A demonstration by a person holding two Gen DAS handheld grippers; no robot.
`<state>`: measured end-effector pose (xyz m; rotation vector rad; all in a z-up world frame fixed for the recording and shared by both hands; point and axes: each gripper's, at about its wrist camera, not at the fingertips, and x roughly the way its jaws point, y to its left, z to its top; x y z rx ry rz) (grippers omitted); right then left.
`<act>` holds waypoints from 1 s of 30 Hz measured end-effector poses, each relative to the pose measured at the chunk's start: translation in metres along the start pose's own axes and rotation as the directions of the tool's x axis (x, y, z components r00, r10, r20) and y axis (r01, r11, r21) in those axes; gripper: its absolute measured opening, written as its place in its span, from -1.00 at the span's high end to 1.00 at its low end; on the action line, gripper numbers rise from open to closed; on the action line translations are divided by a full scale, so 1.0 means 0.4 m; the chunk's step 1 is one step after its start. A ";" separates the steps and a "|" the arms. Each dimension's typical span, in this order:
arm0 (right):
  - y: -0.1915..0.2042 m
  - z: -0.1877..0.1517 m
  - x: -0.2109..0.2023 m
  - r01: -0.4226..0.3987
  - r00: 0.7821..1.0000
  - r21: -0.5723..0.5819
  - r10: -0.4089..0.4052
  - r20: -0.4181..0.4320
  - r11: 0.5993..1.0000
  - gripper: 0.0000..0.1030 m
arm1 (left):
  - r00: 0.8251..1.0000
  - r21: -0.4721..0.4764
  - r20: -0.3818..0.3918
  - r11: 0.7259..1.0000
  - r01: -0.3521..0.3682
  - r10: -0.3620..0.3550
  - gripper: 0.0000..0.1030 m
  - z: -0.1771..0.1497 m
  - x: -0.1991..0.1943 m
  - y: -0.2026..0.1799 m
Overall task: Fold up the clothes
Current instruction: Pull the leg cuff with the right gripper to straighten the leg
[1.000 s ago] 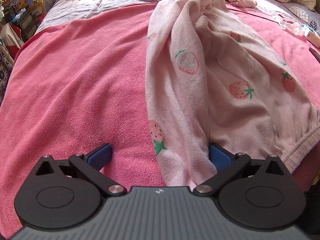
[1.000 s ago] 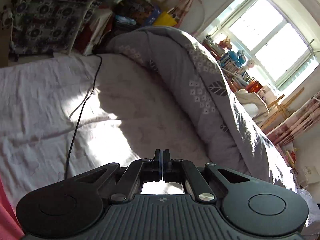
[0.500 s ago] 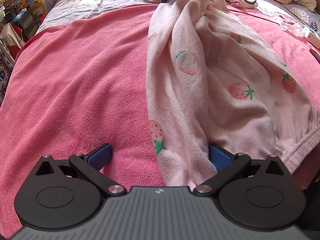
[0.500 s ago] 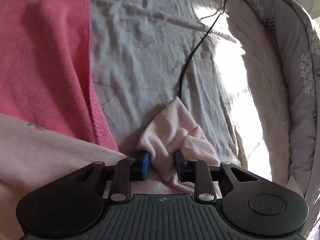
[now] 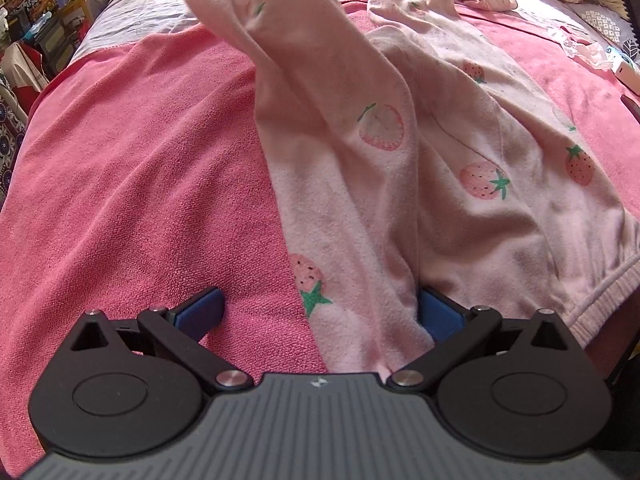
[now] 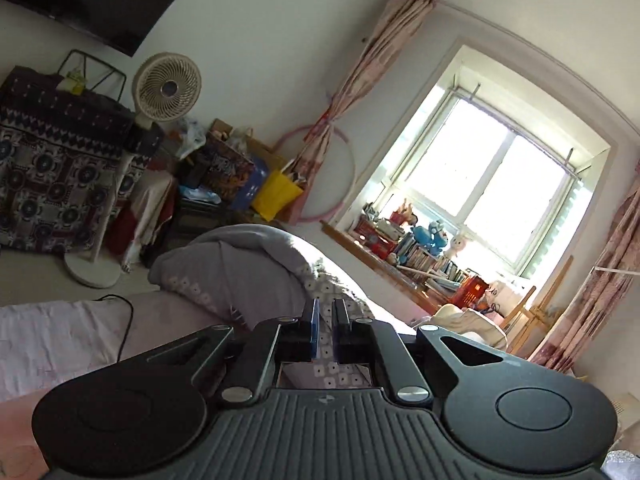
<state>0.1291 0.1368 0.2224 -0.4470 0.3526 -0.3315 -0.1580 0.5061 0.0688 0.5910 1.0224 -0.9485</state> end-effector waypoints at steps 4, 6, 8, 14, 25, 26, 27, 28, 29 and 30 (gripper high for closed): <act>0.022 -0.134 0.132 -0.186 0.949 0.232 0.236 -0.209 0.955 0.83 | 1.000 -0.003 -0.006 1.000 -0.002 0.002 -1.00 0.003 0.002 -0.002; 0.032 -0.201 0.199 -0.252 0.887 0.356 0.362 -0.287 0.900 0.73 | 1.000 -0.007 -0.011 1.000 -0.004 0.003 -1.00 0.006 0.005 -0.002; 0.087 -0.282 0.212 -0.321 0.788 0.473 0.508 -0.347 0.820 0.52 | 1.000 -0.010 -0.014 1.000 -0.004 0.003 -1.00 0.006 0.007 -0.001; 0.285 -0.358 0.186 -0.383 0.693 0.586 0.641 -0.330 0.714 -0.18 | 1.000 -0.010 -0.016 1.000 -0.001 0.001 -1.00 0.007 0.009 0.003; 0.326 -0.263 0.335 -0.189 0.836 0.616 0.454 -0.307 0.765 0.76 | 1.000 -0.025 0.004 1.000 -0.008 0.009 -1.00 0.003 0.006 0.000; 0.323 -0.234 0.315 -0.179 0.879 0.546 0.383 -0.285 0.818 0.76 | 1.000 -0.027 0.007 1.000 -0.009 0.009 -1.00 0.002 0.006 0.000; 0.317 -0.208 0.301 -0.157 0.914 0.489 0.314 -0.257 0.858 0.77 | 1.000 -0.030 0.009 1.000 -0.010 0.010 -1.00 0.002 0.006 0.000; 0.306 -0.190 0.296 -0.150 0.935 0.461 0.277 -0.222 0.874 0.77 | 1.000 -0.035 0.011 0.999 -0.011 0.011 -1.00 0.001 0.006 0.000; 0.294 -0.174 0.293 -0.147 0.951 0.440 0.249 -0.184 0.886 0.77 | 1.000 -0.041 0.014 0.999 -0.012 0.012 -1.00 0.001 0.006 0.000; 0.283 -0.157 0.291 -0.142 0.965 0.419 0.220 -0.145 0.897 0.77 | 1.000 -0.044 0.016 0.999 -0.014 0.014 -1.00 0.001 0.006 0.000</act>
